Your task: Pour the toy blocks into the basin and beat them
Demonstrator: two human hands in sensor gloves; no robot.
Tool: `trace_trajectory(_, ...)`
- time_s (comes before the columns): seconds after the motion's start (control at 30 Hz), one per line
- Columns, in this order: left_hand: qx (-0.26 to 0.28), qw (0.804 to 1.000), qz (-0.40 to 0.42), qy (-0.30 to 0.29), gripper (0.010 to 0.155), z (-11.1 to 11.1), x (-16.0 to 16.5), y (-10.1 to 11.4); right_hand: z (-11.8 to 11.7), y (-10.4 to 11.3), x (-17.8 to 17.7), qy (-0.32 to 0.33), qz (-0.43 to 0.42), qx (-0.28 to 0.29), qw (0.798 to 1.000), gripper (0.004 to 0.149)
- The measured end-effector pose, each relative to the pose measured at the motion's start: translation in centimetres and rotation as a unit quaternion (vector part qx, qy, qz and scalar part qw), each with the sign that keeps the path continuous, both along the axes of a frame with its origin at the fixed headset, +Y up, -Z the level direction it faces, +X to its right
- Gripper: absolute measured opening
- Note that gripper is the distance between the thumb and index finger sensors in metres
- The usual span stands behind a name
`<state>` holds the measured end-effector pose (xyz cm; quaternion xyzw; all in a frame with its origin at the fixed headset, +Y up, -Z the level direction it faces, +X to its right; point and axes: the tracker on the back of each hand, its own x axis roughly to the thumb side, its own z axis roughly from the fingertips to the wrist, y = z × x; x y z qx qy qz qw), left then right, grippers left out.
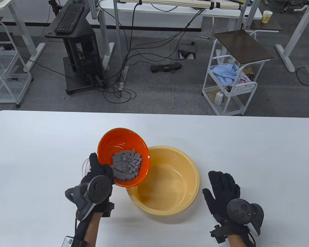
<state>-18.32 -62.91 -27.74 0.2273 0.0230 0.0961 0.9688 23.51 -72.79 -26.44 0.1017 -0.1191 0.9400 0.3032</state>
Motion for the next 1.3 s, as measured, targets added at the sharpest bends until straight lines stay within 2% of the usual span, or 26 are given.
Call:
trace_trajectory(0.2, 0.022, 0.994, -0.105, -0.024, 0.059, -0.3, 3.0, 0.3, 0.0, 0.0, -0.1, -0.001, 0.002, 0.001, 1.000, 0.064)
trace_trajectory(0.47, 0.071, 0.971, -0.223, -0.050, 0.059, 0.0, 6.4, 0.7, 0.0, 0.0, 0.0, -0.008, -0.001, 0.004, 1.000, 0.064)
trace_trajectory(0.6, 0.103, 0.949, -0.293, -0.060, 0.059, 0.4, 8.2, 0.7, 0.0, -0.1, 0.2, -0.008, -0.004, 0.000, 1.000, 0.064)
trace_trajectory(0.83, 0.160, 0.917, -0.358, -0.074, 0.058, 1.0, 10.4, 1.4, -0.2, -0.3, -0.1, -0.002, -0.018, -0.005, 1.000, 0.064)
trace_trajectory(0.93, 0.191, 0.893, -0.400, -0.077, 0.057, 1.6, 11.3, 1.9, -0.2, -0.4, -0.4, 0.000, -0.017, -0.003, 1.000, 0.064)
trace_trajectory(1.03, 0.203, 0.885, -0.413, -0.076, 0.057, 2.0, 11.6, 2.3, -0.3, -0.5, -0.6, 0.006, -0.022, -0.005, 1.000, 0.064)
trace_trajectory(1.17, 0.199, 0.888, -0.408, -0.068, 0.057, 2.0, 10.7, 2.4, -0.3, -0.5, -0.6, 0.005, -0.014, -0.004, 1.000, 0.064)
trace_trajectory(1.23, 0.189, 0.900, -0.389, -0.055, 0.057, 1.8, 9.6, 2.5, -0.2, -0.6, -0.6, 0.004, -0.015, -0.004, 1.000, 0.064)
trace_trajectory(1.3, 0.165, 0.926, -0.338, -0.029, 0.056, 1.2, 7.7, 2.6, -0.2, -0.6, -0.7, 0.004, -0.012, -0.005, 1.000, 0.064)
